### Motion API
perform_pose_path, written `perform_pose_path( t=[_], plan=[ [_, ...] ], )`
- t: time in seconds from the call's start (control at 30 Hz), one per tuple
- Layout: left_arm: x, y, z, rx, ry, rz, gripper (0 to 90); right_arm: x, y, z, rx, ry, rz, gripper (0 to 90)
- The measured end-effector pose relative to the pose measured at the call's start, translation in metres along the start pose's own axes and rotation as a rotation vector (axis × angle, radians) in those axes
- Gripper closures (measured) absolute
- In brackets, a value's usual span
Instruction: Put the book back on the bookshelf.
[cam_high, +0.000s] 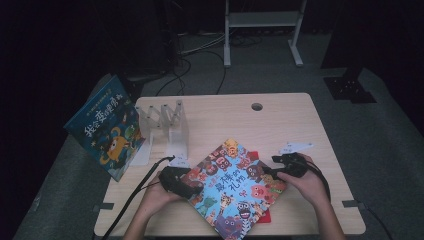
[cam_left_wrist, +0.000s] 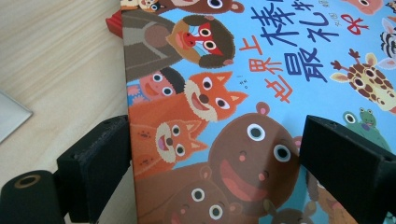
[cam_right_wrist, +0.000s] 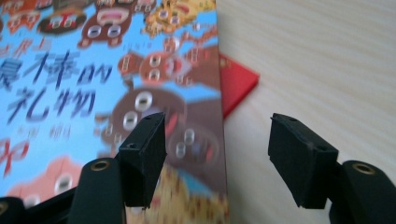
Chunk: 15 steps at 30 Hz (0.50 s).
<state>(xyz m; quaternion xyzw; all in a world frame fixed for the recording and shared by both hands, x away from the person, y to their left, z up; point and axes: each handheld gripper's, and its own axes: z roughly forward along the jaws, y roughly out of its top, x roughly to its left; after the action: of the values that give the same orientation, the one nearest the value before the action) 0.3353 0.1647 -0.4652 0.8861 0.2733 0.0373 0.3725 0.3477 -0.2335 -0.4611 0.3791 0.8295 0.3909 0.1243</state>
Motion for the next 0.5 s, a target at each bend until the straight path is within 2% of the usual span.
perform_pose_path(
  t=[0.17, 0.5],
  plan=[
    [0.000, 0.000, 0.000, -0.001, -0.004, -0.004, 8.6, 0.003, -0.023, -0.017, -0.001, -0.008, -0.015, 35.3],
    [0.001, 0.000, 0.000, 0.005, -0.007, -0.006, 8.6, 0.009, -0.054, -0.048, -0.009, -0.024, -0.014, 34.2]
  ],
)
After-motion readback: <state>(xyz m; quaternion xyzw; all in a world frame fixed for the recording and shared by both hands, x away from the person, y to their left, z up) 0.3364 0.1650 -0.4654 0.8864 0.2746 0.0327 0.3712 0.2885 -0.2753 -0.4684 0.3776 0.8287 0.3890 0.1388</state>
